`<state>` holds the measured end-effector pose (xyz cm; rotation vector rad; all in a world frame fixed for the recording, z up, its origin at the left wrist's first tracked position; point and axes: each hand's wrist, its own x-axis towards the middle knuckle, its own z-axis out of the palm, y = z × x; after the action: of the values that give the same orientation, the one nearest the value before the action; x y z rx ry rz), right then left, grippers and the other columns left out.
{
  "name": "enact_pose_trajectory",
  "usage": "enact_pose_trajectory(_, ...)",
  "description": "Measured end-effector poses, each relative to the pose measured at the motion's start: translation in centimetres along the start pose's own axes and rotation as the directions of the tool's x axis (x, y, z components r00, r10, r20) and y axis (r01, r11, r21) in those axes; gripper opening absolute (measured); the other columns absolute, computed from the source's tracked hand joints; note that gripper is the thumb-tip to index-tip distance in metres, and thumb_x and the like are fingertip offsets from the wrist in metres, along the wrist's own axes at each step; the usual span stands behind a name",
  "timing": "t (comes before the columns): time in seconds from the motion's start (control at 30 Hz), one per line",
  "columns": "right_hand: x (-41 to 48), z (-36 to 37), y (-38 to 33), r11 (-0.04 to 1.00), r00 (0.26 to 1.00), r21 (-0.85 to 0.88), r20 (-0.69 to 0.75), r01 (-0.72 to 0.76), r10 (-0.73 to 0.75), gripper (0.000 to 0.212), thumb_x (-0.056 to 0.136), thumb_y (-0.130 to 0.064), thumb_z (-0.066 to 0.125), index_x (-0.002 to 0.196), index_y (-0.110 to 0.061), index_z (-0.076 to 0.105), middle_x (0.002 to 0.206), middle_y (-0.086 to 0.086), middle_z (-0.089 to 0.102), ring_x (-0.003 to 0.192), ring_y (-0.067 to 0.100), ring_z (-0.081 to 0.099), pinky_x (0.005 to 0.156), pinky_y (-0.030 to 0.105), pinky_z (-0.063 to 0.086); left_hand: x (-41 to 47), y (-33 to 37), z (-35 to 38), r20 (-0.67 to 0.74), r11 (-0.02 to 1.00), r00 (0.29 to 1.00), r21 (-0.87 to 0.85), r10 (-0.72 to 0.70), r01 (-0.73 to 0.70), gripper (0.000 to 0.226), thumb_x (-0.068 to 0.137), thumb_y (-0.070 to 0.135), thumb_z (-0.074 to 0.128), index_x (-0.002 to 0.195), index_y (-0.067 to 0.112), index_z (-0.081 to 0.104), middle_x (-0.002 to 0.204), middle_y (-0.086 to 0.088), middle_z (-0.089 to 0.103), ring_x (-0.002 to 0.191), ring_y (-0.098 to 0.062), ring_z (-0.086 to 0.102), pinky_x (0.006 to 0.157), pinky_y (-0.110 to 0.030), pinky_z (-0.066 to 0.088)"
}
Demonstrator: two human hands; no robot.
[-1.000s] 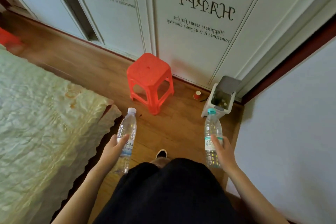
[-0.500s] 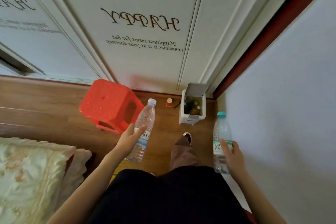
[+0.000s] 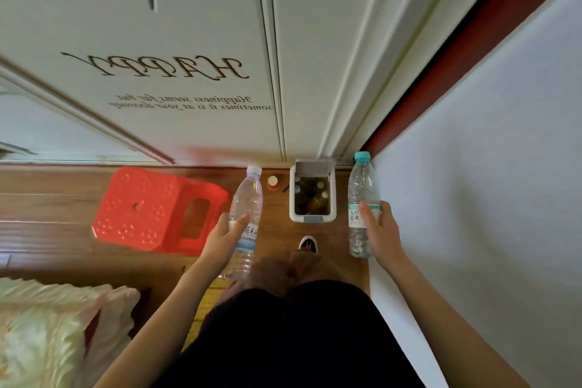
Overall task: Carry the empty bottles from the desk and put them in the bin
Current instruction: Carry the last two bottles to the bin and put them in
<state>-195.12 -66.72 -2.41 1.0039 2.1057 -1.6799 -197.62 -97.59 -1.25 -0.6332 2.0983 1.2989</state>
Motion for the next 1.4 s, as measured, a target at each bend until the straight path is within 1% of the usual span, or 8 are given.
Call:
enact_pose_trajectory(0.27,10.5,3.0,5.6,0.989,0.995,0.132,-0.056,-0.071,0.079,0.046,0.095,-0.041,0.049,0.132,-0.015,0.041,0.106,0.0,0.065,0.083,0.009,0.069,0.057,0.013,0.053,11.3,0.0,7.9,0.186,0.986,0.978,0.153,-0.096,0.068,0.078,0.064,0.079,0.051,0.111,0.016,0.054,0.106,-0.013,0.065,0.099,-0.03,0.063,0.087,-0.047,0.051)
enact_pose_trajectory(0.4,17.2,5.6,12.0,0.975,0.991,0.211,-0.103,-0.063,0.086,0.057,0.088,-0.047,0.049,0.135,-0.015,0.041,0.113,0.004,0.064,0.087,0.009,0.071,0.061,0.014,0.055,19.2,-3.3,13.5,0.245,0.988,0.961,0.119,-0.129,0.103,0.045,0.087,0.055,0.054,0.114,0.02,0.052,0.104,0.003,0.062,0.086,-0.005,0.06,0.063,-0.015,0.047)
enact_pose_trajectory(0.5,22.3,7.6,17.4,0.968,0.99,0.244,-0.113,-0.057,0.087,0.046,0.092,-0.038,0.049,0.13,-0.012,0.043,0.106,0.004,0.064,0.079,0.003,0.07,0.059,0.014,0.054,25.6,-7.0,17.8,0.264,0.986,0.952,0.098,-0.156,0.135,0.033,0.094,0.038,0.052,0.121,0.018,0.05,0.1,0.005,0.062,0.073,0.002,0.063,0.05,-0.005,0.045)
enact_pose_trajectory(0.67,28.6,10.2,25.1,0.962,0.987,0.265,-0.125,-0.062,0.098,0.054,0.084,-0.05,0.05,0.124,-0.013,0.047,0.105,0.007,0.066,0.08,0.011,0.072,0.059,0.018,0.056,34.2,-12.4,23.8,0.37,0.981,0.909,0.08,-0.194,0.177,0.068,0.075,0.066,0.054,0.125,0.02,0.048,0.111,-0.005,0.064,0.094,-0.018,0.067,0.079,-0.036,0.057)
enact_pose_trajectory(0.9,30.4,10.4,28.1,0.949,0.99,0.309,-0.106,-0.058,0.095,0.034,0.094,-0.034,0.047,0.12,-0.012,0.051,0.099,0.003,0.068,0.08,0.006,0.072,0.06,0.016,0.056,38.7,-14.6,28.2,0.356,0.972,0.905,0.106,-0.234,0.21,0.044,0.09,0.053,0.051,0.119,0.02,0.046,0.104,-0.002,0.063,0.084,-0.011,0.064,0.061,-0.022,0.048)
enact_pose_trajectory(1.1,31.0,10.2,27.4,0.946,0.993,0.321,-0.097,-0.036,0.07,0.048,0.084,-0.038,0.048,0.121,-0.008,0.051,0.096,0.003,0.068,0.076,0.005,0.072,0.057,0.014,0.054,42.3,-13.6,31.4,0.376,0.97,0.901,0.185,-0.217,0.157,0.066,0.084,0.06,0.053,0.127,0.011,0.044,0.114,-0.01,0.06,0.1,-0.025,0.063,0.091,-0.046,0.053)
enact_pose_trajectory(1.23,31.7,10.1,27.7,0.949,0.994,0.313,-0.09,-0.037,0.069,0.048,0.084,-0.039,0.048,0.121,-0.008,0.052,0.102,0.004,0.068,0.08,0.003,0.071,0.06,0.013,0.053,44.3,-13.3,33.0,0.292,0.975,0.937,0.164,-0.194,0.151,0.057,0.087,0.059,0.05,0.119,0.012,0.047,0.101,-0.005,0.061,0.089,-0.02,0.064,0.085,-0.038,0.054)
enact_pose_trajectory(1.4,32.3,10.2,28.0,0.955,0.996,0.295,-0.066,-0.035,0.057,0.045,0.084,-0.039,0.048,0.118,-0.011,0.053,0.103,0.002,0.068,0.084,0.003,0.071,0.062,0.013,0.053,46.0,-13.5,34.1,0.286,0.966,0.941,0.232,-0.181,0.115,0.061,0.086,0.059,0.052,0.121,0.009,0.051,0.108,-0.01,0.063,0.091,-0.021,0.065,0.081,-0.036,0.054)
